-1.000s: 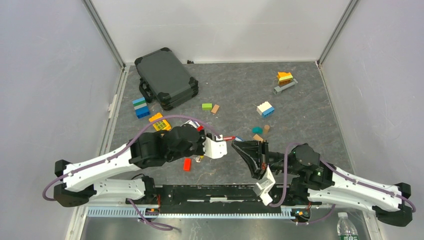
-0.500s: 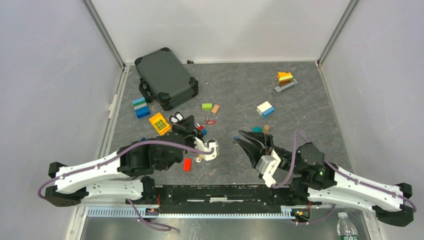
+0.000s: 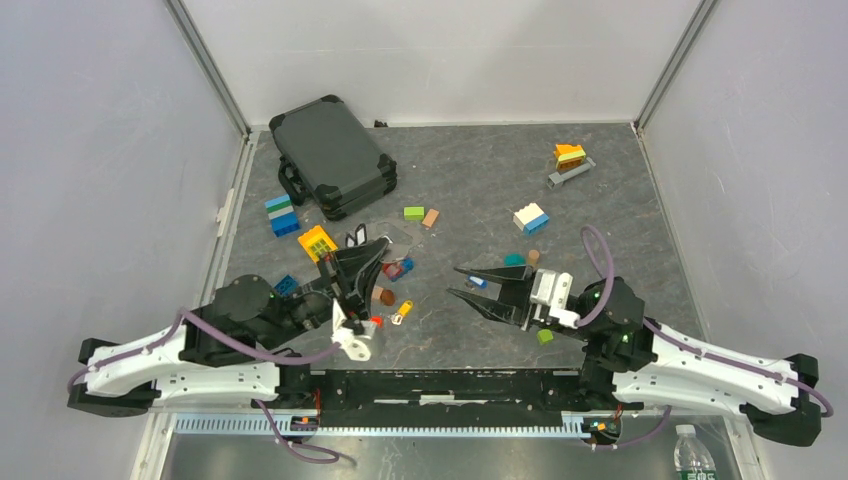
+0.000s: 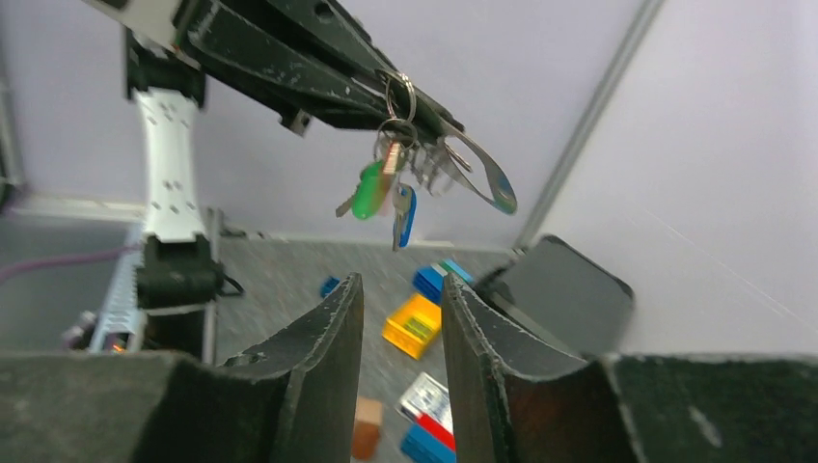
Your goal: Remove the keys from the keyring
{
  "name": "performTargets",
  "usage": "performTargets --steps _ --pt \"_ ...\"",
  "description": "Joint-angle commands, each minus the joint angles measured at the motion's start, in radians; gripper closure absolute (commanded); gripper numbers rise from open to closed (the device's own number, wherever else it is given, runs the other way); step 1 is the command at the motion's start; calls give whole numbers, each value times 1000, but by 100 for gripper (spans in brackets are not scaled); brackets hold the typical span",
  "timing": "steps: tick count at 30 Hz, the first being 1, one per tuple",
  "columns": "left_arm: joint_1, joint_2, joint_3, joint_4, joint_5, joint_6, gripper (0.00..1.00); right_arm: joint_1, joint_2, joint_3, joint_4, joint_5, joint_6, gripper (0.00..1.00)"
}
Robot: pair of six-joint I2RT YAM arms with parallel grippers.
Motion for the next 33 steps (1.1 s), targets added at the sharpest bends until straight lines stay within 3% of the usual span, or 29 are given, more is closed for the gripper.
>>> performTargets --steps 1,18,23,28,33 --pt "-4 -27 9 101 165 -22 98 0 17 8 203 -117 175 61" --pt "-5 13 4 101 241 -53 98 0 135 22 361 -163 230 64" --pt "-5 32 26 81 228 -100 98 6 118 -5 372 -196 108 64" --pt "-4 56 52 46 215 -163 98 11 67 -59 378 -240 -131 59" --pt "-5 93 72 46 177 -235 98 14 70 -44 378 -245 -186 59"
